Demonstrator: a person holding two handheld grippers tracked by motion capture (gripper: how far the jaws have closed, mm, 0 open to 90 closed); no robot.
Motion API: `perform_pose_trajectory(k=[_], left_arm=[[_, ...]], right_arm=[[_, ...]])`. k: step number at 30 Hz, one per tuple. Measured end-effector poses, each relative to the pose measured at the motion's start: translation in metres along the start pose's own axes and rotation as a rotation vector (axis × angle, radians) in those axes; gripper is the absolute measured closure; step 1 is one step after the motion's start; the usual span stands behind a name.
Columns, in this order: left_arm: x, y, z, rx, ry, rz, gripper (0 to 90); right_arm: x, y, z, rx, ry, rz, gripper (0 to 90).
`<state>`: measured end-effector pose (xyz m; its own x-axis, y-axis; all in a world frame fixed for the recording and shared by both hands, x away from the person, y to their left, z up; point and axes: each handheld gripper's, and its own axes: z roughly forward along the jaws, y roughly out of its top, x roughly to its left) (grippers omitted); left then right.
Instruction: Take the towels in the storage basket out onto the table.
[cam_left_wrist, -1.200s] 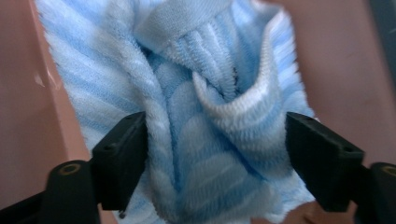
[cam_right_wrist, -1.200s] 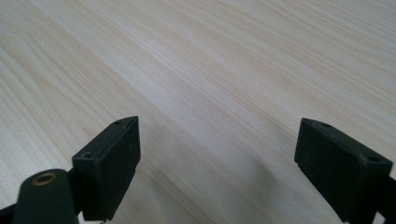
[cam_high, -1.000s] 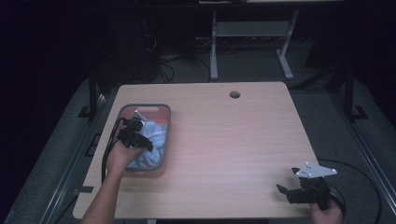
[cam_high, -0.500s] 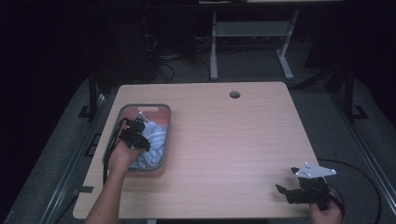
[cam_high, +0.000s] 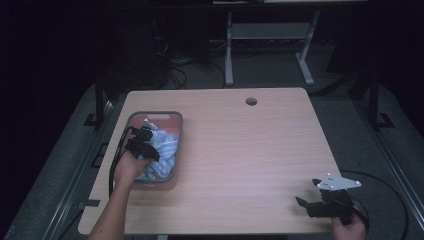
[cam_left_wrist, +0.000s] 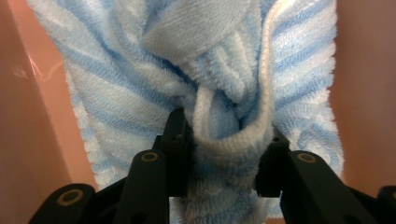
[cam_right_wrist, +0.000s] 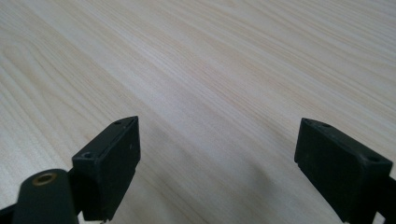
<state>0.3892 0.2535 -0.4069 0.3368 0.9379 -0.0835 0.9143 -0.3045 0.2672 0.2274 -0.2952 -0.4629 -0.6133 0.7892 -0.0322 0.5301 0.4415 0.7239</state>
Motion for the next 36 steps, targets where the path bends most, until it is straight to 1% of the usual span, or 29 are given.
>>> perform_pose_trajectory(k=[2,5,6,9,14,16,17,18,20,22,23,26,29,31,34,36], left_arm=[[0.003,-0.003,-0.004,-0.020,-0.024,-0.014,65.8],[0.007,-0.007,-0.011,-0.047,-0.049,-0.021,66.6],[0.008,-0.008,-0.013,-0.053,-0.054,-0.015,66.6],[0.010,-0.012,-0.021,-0.093,-0.090,-0.031,66.8],[0.011,-0.018,-0.034,-0.139,-0.124,-0.021,66.8],[0.011,-0.021,-0.040,-0.168,-0.153,-0.029,66.8],[0.011,-0.021,-0.040,-0.168,-0.153,-0.029,66.8],[0.012,-0.023,-0.043,-0.183,-0.165,-0.033,66.8],[0.012,-0.025,-0.047,-0.197,-0.178,-0.030,66.8],[0.012,-0.027,-0.051,-0.212,-0.193,-0.038,66.8],[0.012,-0.027,-0.051,-0.212,-0.193,-0.038,66.7],[0.014,-0.031,-0.058,-0.238,-0.212,-0.041,66.7],[0.016,-0.033,-0.062,-0.248,-0.226,-0.040,66.7],[0.016,-0.033,-0.066,-0.268,-0.247,-0.046,66.7],[0.017,-0.034,-0.069,-0.275,-0.257,-0.047,66.7],[0.017,-0.035,-0.072,-0.289,-0.271,-0.053,66.7]], right_arm=[[0.000,0.000,0.000,-0.001,-0.001,0.000,13.7],[0.000,0.000,-0.001,-0.002,-0.004,0.000,13.7],[-0.001,0.000,-0.001,-0.003,-0.005,0.001,13.7],[-0.002,0.000,-0.003,-0.009,-0.010,0.006,13.7],[-0.002,0.000,-0.003,-0.010,-0.015,0.010,13.7],[-0.002,0.000,-0.003,-0.011,-0.016,0.009,13.7],[-0.002,0.000,-0.003,-0.011,-0.016,0.009,13.7],[-0.002,0.000,-0.004,-0.012,-0.016,0.010,13.7],[-0.003,0.000,-0.004,-0.011,-0.017,0.010,13.7],[-0.004,-0.001,-0.004,-0.014,-0.017,0.009,13.7],[-0.004,-0.001,-0.004,-0.014,-0.018,0.010,13.7],[-0.005,-0.001,-0.005,-0.017,-0.020,0.010,13.7],[-0.006,0.000,-0.005,-0.016,-0.020,0.011,13.7],[-0.006,0.000,-0.005,-0.015,-0.020,0.009,13.7],[-0.005,0.000,-0.004,-0.015,-0.021,0.011,13.7],[-0.005,0.001,-0.004,-0.017,-0.020,0.007,13.7]])
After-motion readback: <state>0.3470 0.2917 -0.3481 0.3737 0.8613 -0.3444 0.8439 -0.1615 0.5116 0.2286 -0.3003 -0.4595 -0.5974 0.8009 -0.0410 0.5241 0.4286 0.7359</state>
